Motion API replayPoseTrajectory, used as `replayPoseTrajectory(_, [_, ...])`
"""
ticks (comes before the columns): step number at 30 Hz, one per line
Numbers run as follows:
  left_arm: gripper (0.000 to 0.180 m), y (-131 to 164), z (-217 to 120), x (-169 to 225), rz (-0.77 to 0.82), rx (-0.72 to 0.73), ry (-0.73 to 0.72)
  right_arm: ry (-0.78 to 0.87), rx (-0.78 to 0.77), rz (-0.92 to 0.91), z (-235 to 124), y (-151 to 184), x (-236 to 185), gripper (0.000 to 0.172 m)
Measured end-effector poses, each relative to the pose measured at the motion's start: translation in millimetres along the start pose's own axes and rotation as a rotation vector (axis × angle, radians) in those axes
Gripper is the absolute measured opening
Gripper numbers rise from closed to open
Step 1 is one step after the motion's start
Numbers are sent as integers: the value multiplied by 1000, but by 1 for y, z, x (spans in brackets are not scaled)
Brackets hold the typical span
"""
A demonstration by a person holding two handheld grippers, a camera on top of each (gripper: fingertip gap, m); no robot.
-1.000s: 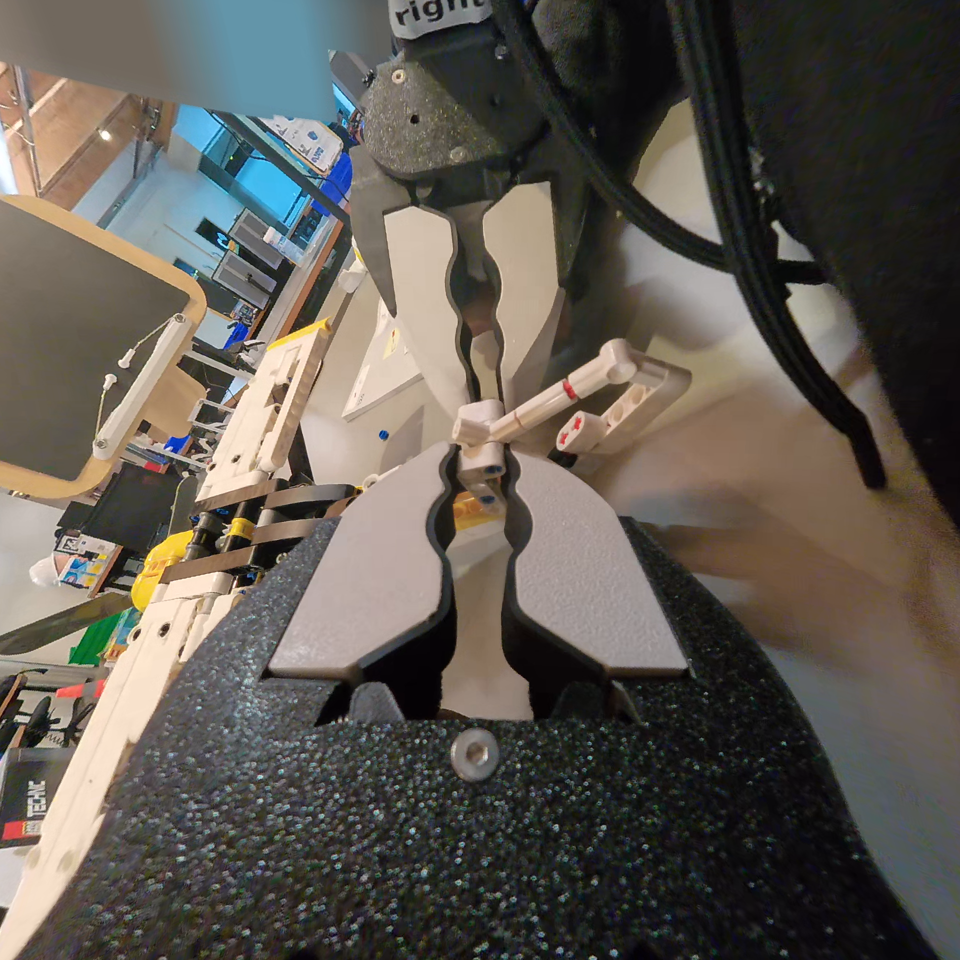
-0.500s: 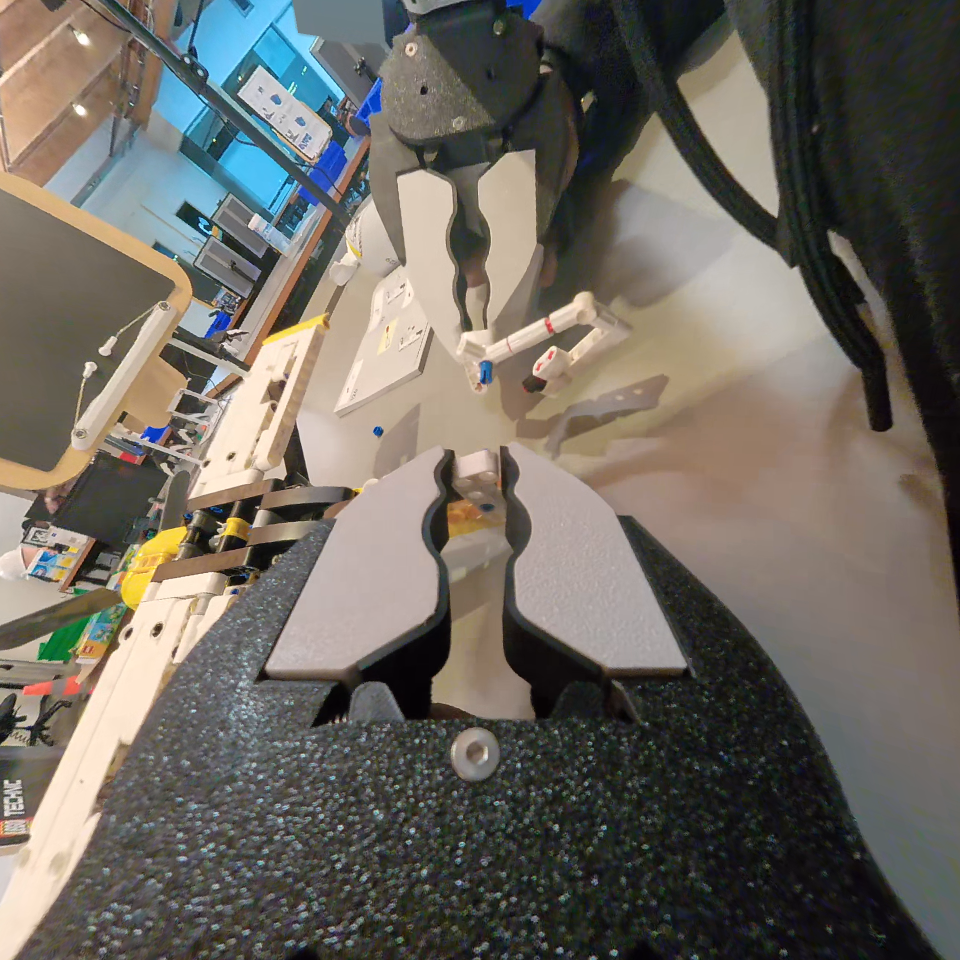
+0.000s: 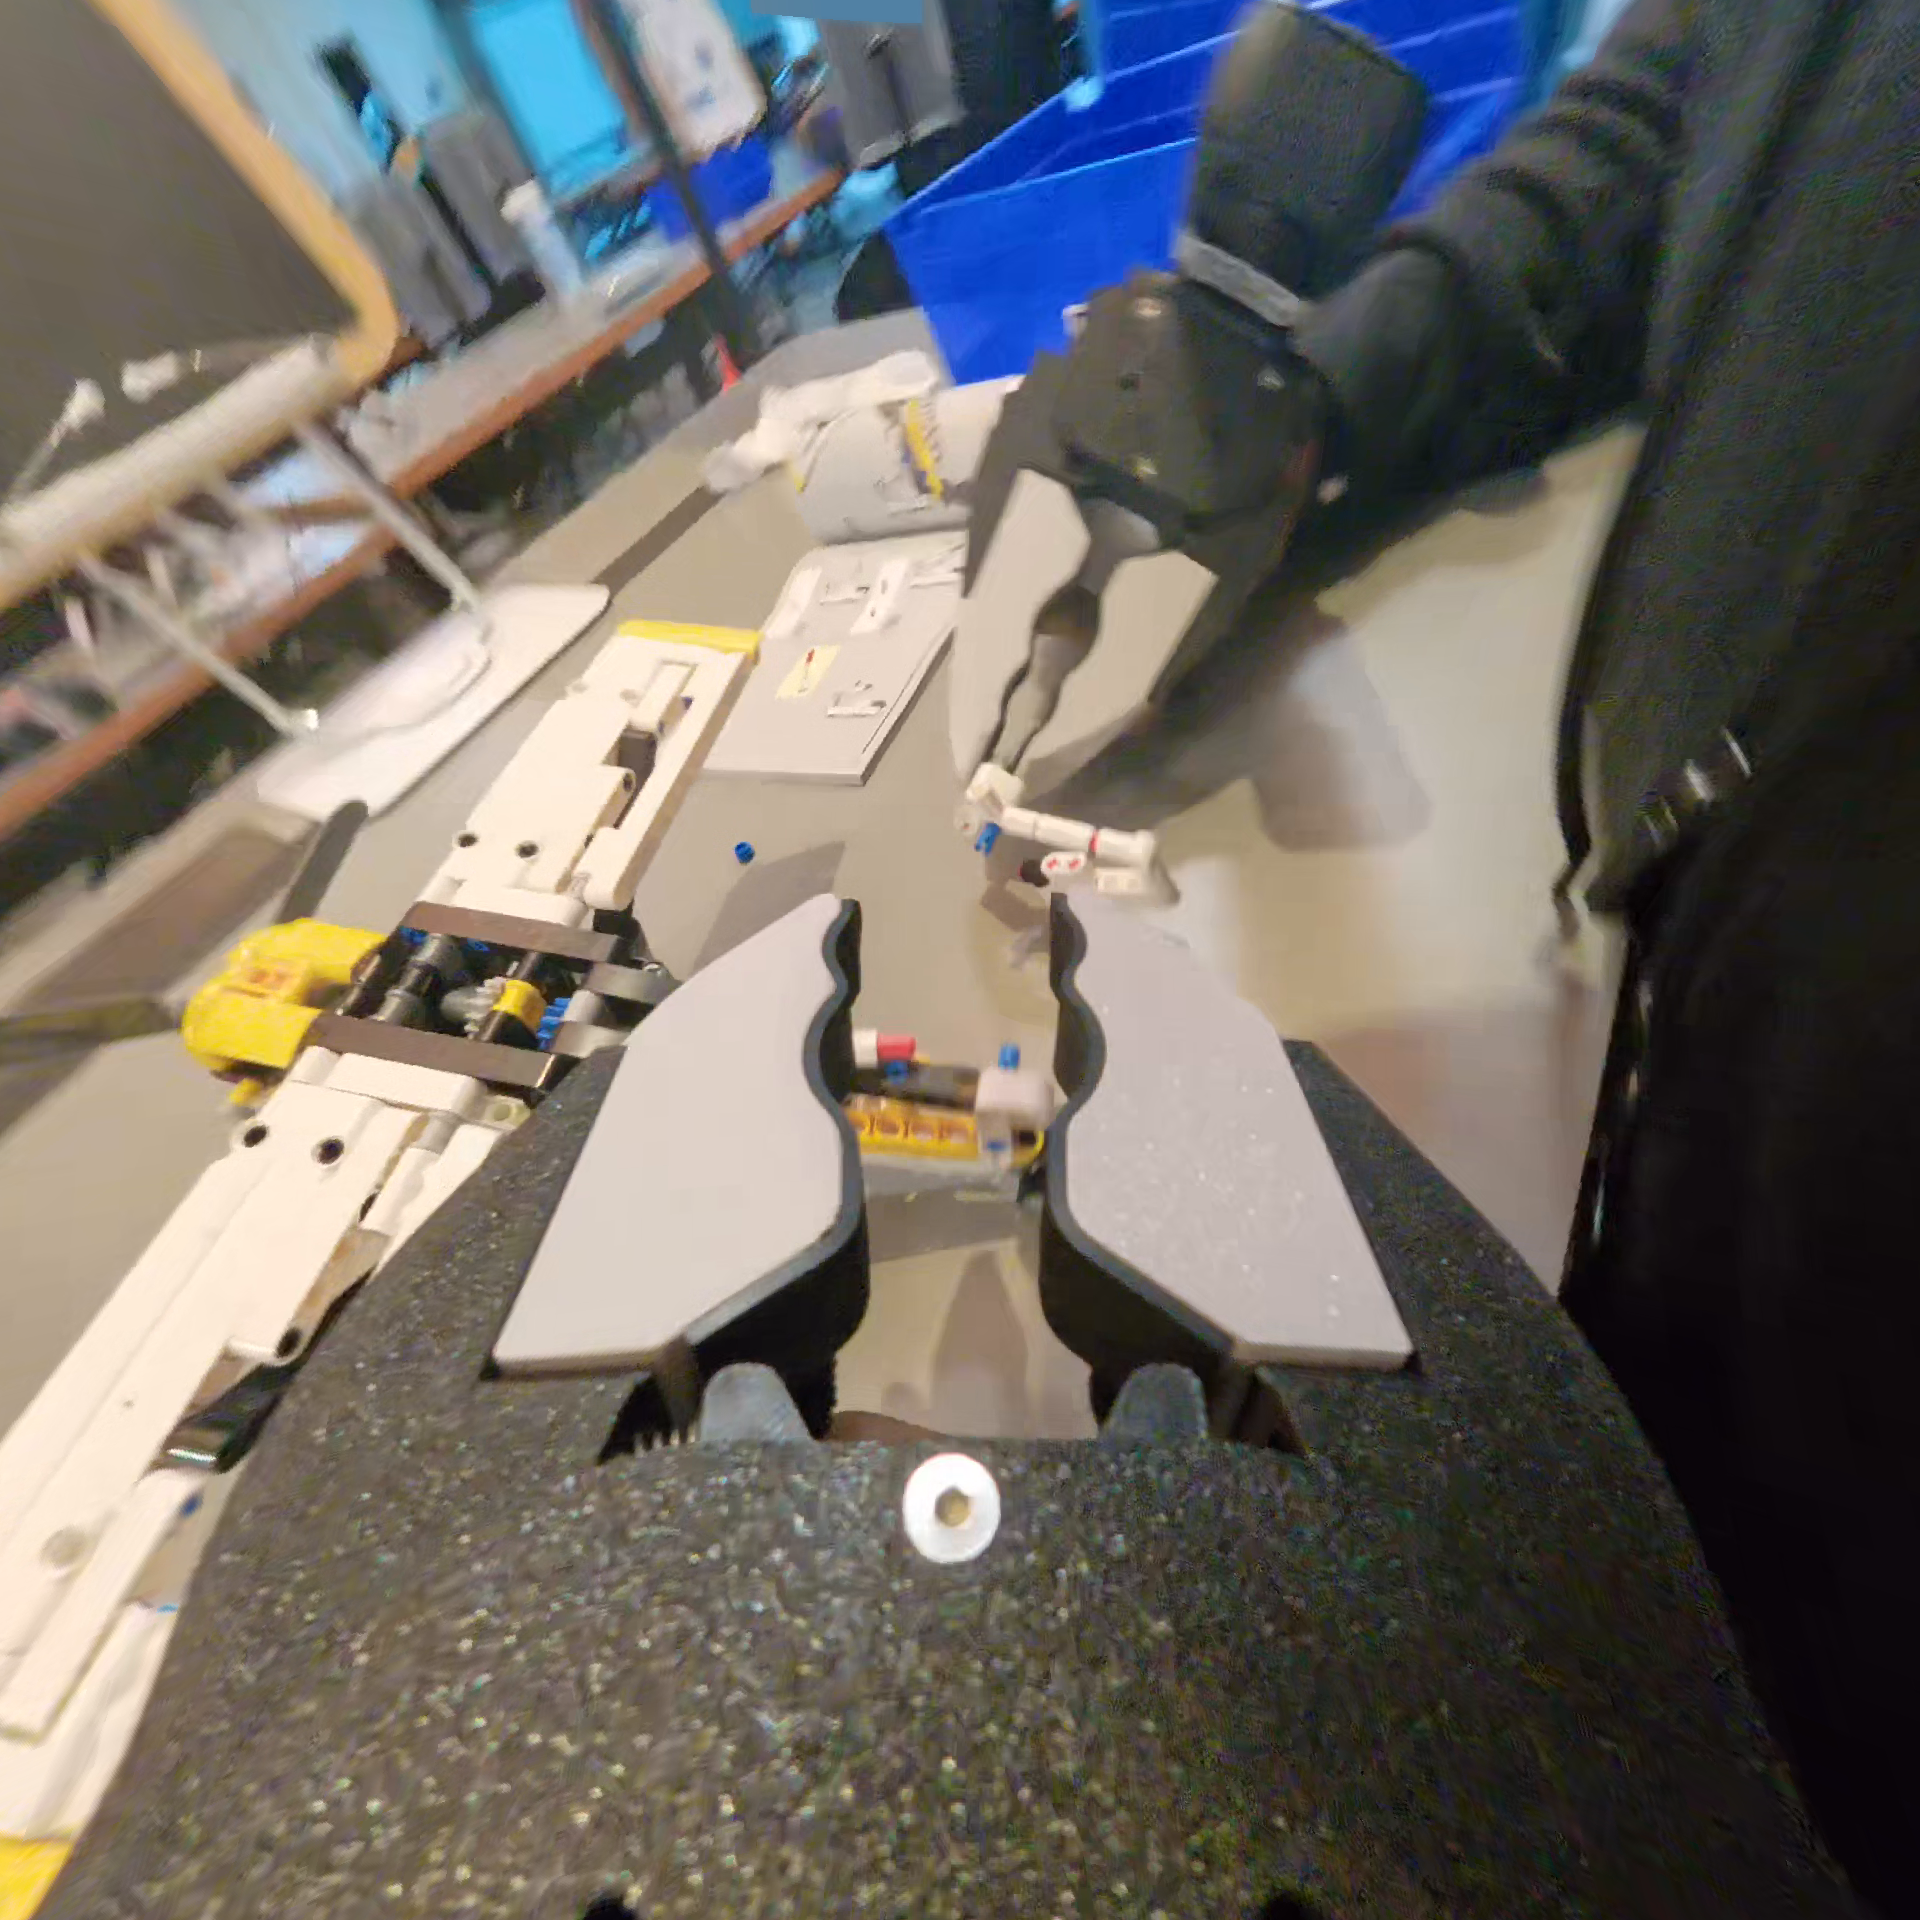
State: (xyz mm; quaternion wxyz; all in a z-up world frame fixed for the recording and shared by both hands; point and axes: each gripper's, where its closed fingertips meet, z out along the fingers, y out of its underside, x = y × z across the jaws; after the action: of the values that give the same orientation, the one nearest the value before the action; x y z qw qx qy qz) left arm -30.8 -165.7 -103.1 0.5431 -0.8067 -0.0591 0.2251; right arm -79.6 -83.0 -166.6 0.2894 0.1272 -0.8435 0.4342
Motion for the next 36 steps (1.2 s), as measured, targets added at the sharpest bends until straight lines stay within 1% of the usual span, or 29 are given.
replayPoseTrajectory(3, [35, -15, 29, 7, -156, -95, -34, 115, -87, -102, -10, 12, 7, 7])
replayPoseTrajectory(5, [35, -24, 55, 15, -219, -131, -54, 176, -123, -146, -19, 16, 10, 7])
replayPoseTrajectory(7, [34, -26, 83, 21, -242, -176, -80, 208, -146, -161, -29, 19, 10, 7])
replayPoseTrajectory(9, [34, -14, 109, 22, -187, -269, -132, 245, -159, -175, -42, 23, 10, 7])
replayPoseTrajectory(11, [34, -3, 130, 26, -95, -349, -157, 278, -176, -186, -55, 28, 9, 7])
replayPoseTrajectory(13, [35, 2, 147, 31, -9, -387, -173, 302, -205, -206, -65, 35, 8, 7])
replayPoseTrajectory(15, [34, 1, 160, 38, 11, -420, -180, 319, -228, -227, -72, 41, 6, 7])
replayPoseTrajectory(18, [35, -2, 170, 43, 24, -455, -209, 334, -258, -235, -79, 48, 5, 7])
replayPoseTrajectory(21, [33, -9, 179, 47, -11, -419, -239, 333, -263, -226, -81, 51, 4, 7])
replayPoseTrajectory(22, [30, -10, 182, 45, -29, -405, -257, 334, -265, -230, -81, 51, 3, 7])
replayPoseTrajectory(25, [23, -8, 184, 38, -57, -389, -314, 346, -276, -246, -81, 51, 3, 8])
replayPoseTrajectory(27, [23, -7, 186, 35, -67, -367, -322, 366, -296, -264, -81, 52, 5, 7])
replayPoseTrajectory(33, [22, -4, 189, 17, 33, -369, -357, 435, -380, -329, -72, 57, 19, 8])
replayPoseTrajectory(36, [20, -2, 191, 13, 35, -336, -361, 460, -424, -377, -70, 57, 21, 8])
